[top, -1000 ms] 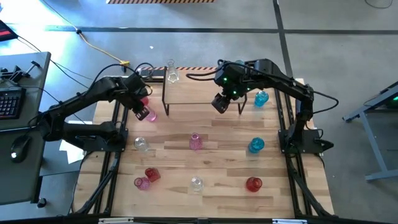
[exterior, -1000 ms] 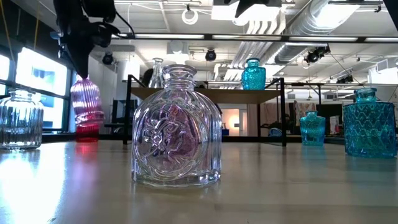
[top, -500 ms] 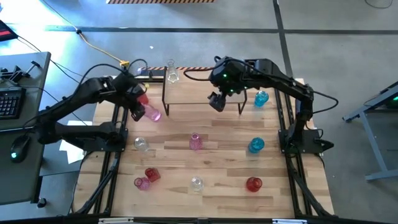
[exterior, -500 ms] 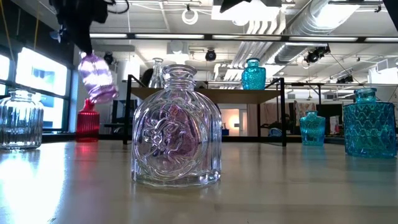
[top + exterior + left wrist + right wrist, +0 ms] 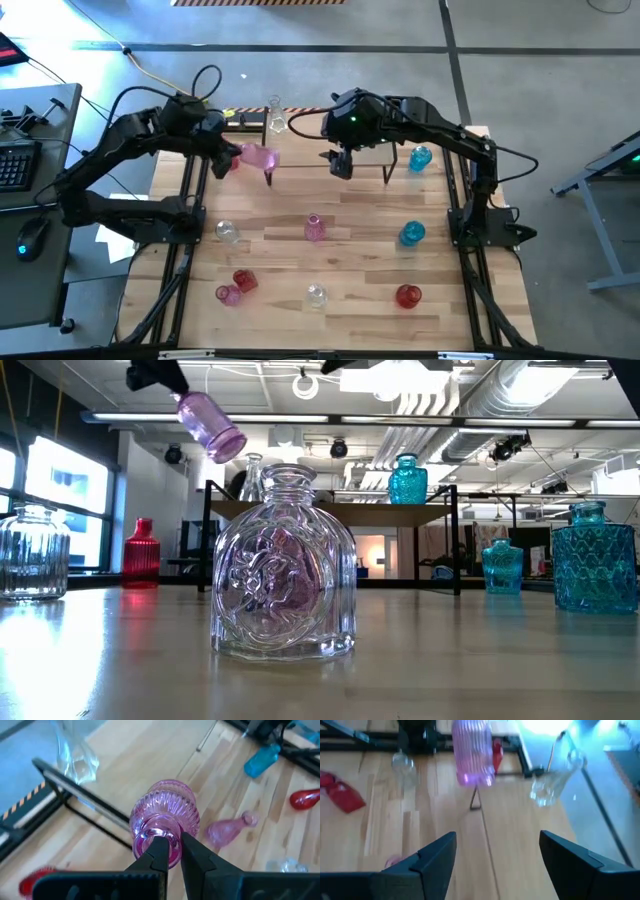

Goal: Sort vases onto shelf
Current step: Put the top pink vase on the shelf

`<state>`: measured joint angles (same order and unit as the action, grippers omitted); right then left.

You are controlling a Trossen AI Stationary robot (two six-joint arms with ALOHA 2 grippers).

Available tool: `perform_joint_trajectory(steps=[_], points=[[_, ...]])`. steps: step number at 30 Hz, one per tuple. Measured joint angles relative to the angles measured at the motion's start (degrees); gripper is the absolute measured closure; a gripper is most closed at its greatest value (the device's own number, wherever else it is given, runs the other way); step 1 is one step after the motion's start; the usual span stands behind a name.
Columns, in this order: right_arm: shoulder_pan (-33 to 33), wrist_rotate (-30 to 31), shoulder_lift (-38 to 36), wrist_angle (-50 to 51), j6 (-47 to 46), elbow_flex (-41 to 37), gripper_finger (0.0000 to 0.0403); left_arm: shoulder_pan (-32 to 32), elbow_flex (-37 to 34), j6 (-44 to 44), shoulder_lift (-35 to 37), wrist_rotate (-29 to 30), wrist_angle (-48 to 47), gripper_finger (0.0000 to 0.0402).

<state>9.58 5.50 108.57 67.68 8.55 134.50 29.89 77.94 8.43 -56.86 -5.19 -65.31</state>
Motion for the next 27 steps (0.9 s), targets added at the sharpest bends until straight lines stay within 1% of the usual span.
perform_joint_trajectory(steps=[8,11,17,23,27], points=[[0.0,0.5,1.03,-5.68,3.54,0.0,0.0137,-0.07,2.6,-1.07,-4.52,-0.09,3.71,0.0387],[0.02,0.5,1.35,-6.61,3.68,0.0,0.0137,-0.07,3.24,-1.18,-6.21,-0.13,4.56,0.0387],[0.07,0.5,1.74,-8.16,7.13,0.0,0.0137,-0.44,4.7,-1.16,-8.48,-0.19,7.07,0.0387],[0.15,0.3,1.91,-10.04,6.63,0.0,0.0137,-3.07,7.8,-1.16,-10.47,-0.31,9.66,0.0387],[0.15,0.27,1.91,-10.72,4.14,0.0,0.0137,-4.63,9.33,-1.16,-11.84,-0.28,9.96,0.0387]])
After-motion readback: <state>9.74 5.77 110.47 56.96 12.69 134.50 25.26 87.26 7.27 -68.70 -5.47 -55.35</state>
